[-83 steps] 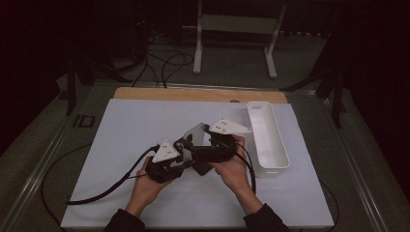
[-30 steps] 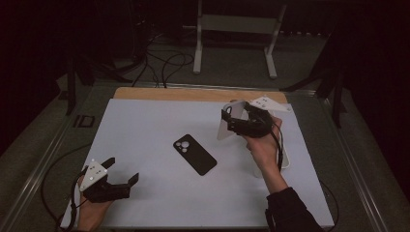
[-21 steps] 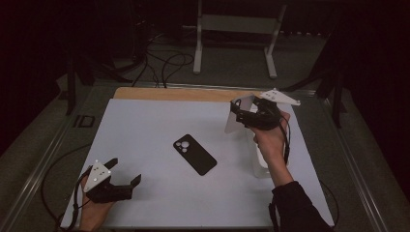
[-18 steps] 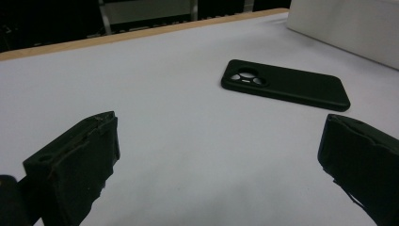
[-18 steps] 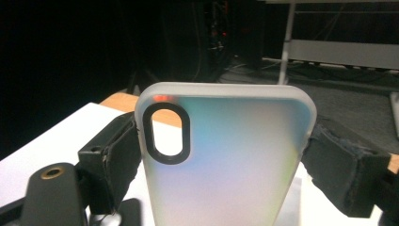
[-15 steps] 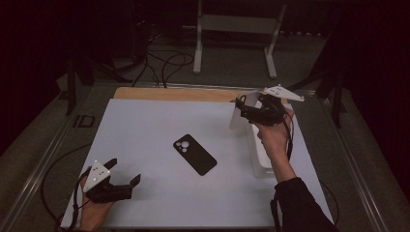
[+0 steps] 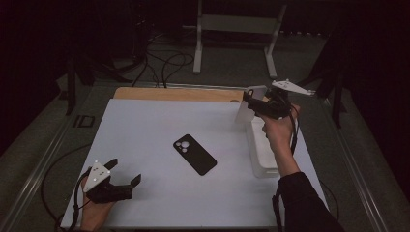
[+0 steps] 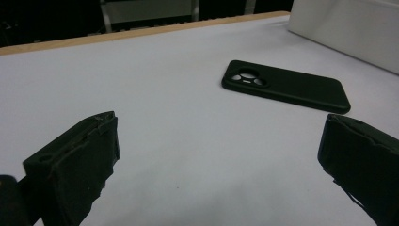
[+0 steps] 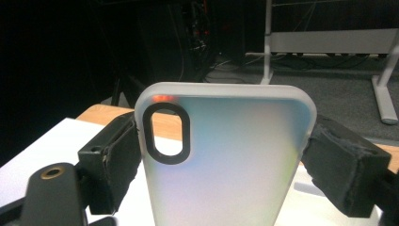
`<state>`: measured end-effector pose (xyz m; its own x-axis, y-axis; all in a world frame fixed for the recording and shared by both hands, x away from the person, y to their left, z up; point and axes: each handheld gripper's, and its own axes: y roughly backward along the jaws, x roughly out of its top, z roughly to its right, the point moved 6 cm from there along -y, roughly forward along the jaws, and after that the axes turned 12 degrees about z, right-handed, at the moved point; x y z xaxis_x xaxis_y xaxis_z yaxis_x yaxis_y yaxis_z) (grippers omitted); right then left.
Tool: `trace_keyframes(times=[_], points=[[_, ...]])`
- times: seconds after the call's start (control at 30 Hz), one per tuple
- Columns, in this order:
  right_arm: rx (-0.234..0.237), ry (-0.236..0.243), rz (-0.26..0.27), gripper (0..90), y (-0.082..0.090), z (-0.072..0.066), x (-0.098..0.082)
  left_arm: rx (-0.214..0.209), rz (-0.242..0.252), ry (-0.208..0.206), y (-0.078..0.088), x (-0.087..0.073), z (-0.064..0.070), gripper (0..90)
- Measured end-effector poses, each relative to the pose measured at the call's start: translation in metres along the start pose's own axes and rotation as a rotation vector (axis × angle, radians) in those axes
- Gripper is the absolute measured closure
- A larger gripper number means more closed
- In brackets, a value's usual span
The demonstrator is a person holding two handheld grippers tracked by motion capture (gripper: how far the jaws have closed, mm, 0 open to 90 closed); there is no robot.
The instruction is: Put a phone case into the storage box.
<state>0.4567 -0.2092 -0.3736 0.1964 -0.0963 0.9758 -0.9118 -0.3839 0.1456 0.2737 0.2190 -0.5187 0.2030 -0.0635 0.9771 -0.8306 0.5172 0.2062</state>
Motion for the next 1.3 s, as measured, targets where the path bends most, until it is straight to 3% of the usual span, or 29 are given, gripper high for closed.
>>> trace_keyframes(times=[0.07, 0.1, 0.57, 0.9, 1.3], points=[[0.000, 0.000, 0.000, 16.6, 0.000, 0.000, 0.000, 0.002, -0.003, -0.002, -0.001, -0.001, 0.001, 0.2], [-0.024, 0.043, -0.005, 16.6, -0.005, 0.005, 0.001, -0.001, -0.005, -0.002, -0.001, -0.001, 0.001, 0.1], [-0.106, 0.084, -0.023, 16.6, -0.019, 0.026, 0.006, -0.008, -0.009, -0.006, -0.002, -0.002, 0.003, 0.2], [-0.181, 0.065, -0.037, 16.6, -0.030, 0.049, 0.005, -0.009, -0.012, -0.013, -0.002, -0.003, 0.003, 0.2], [-0.249, 0.029, -0.072, 16.6, -0.041, 0.070, -0.011, -0.010, -0.008, -0.016, -0.002, -0.002, 0.004, 0.2]])
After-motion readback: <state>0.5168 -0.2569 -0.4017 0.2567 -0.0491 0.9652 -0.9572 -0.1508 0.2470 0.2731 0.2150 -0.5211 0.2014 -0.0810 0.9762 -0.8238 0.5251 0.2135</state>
